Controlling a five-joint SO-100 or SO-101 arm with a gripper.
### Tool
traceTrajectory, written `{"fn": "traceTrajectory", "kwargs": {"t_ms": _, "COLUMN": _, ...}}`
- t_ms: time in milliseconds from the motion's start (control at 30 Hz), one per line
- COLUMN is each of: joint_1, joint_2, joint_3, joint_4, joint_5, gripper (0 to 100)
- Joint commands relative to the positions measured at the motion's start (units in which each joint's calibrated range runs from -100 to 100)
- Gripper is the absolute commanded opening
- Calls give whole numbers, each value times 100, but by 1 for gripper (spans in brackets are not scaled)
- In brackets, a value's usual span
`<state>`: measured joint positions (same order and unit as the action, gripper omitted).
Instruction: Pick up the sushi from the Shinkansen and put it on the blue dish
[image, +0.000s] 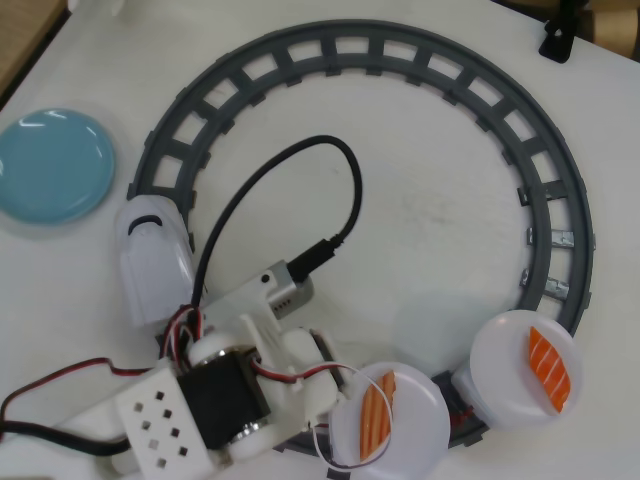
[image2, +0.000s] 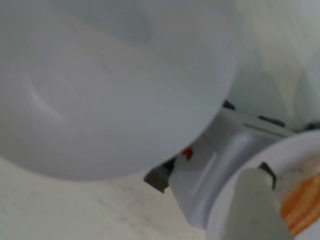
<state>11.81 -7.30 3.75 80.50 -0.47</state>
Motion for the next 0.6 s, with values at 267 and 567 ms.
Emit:
{"fn": "traceTrajectory", "kwargs": {"t_ms": 267, "joint_1": 606, "joint_2": 78, "joint_3": -799, "joint_4": -4, "joint_5": -257, "gripper": 27}}
{"fn": "traceTrajectory", "kwargs": {"t_ms": 567, "joint_1": 254, "joint_2": -4, "joint_3": -357, "joint_4": 311, "joint_5": -529, "gripper": 27}}
